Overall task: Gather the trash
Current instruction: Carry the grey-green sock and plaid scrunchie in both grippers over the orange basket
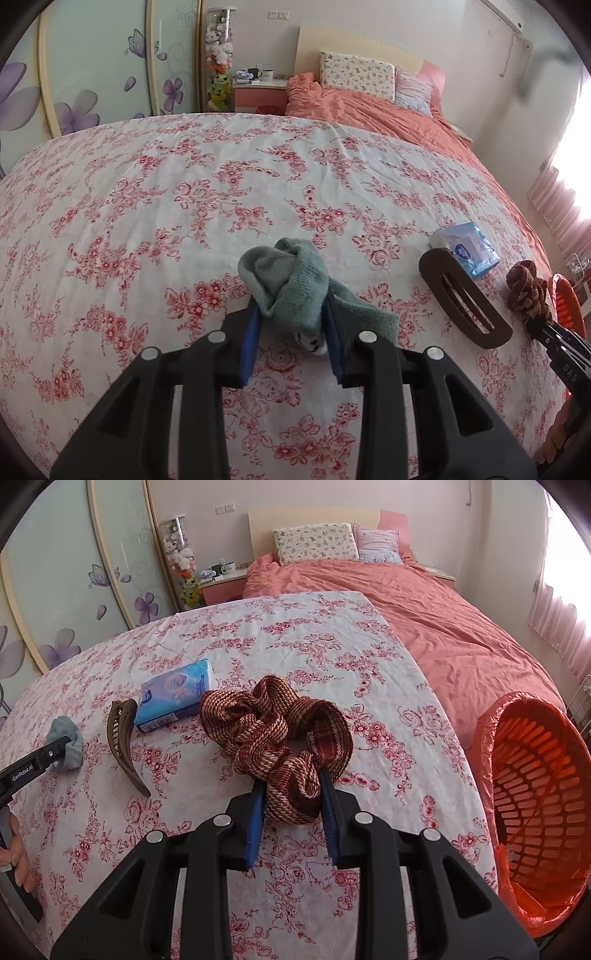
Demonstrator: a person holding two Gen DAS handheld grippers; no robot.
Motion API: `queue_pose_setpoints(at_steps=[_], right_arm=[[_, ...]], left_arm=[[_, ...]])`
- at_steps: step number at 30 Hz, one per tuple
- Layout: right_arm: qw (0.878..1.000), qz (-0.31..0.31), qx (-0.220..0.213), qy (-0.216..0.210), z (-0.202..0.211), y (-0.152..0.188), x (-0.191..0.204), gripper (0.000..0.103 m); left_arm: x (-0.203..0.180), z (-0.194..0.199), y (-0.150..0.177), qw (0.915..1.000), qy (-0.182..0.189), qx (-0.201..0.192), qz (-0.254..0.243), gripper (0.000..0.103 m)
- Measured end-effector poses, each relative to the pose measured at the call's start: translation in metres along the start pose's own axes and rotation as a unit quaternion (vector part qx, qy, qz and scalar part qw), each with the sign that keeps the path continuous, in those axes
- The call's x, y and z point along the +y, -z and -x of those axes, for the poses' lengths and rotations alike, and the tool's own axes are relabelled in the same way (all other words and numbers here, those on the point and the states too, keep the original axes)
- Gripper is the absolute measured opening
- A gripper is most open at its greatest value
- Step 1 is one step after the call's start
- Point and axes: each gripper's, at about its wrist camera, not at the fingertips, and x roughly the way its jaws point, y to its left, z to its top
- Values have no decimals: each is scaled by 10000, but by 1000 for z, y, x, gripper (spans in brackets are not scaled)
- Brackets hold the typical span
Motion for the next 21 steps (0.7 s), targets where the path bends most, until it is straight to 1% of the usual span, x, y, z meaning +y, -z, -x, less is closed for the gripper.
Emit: queue_pose_setpoints(at_steps=[1,2,5,7,11,14,21], right_arm=[[10000,-34,-4,-43,0,0,-1,28],[10000,-62,-8,-76,1,0,-2,28],[9998,-144,-29,-153,2,0,-5,26],[9997,-174,-59,-188,2,0,-5,24],[9994,-198,-153,-234,6,1,-7,23],[9991,-218,-234,-286,12,2,-9,23],[9971,-292,-557,-440,41,-2,-14,22]], left_arm=[[0,0,0,10000,14,0,2,31],[0,0,-1,10000,22,1,2,25],[1,-1,-1,9999,102,8,-17,18],[-2,-1,-2,9999,58,7,-90,16],[-10,6,-1,9995,-78,-105,-301,16],[-17,15,-2,9991,-117,-205,-364,16],[-38,50,-6,9966,-117,-513,-632,16]])
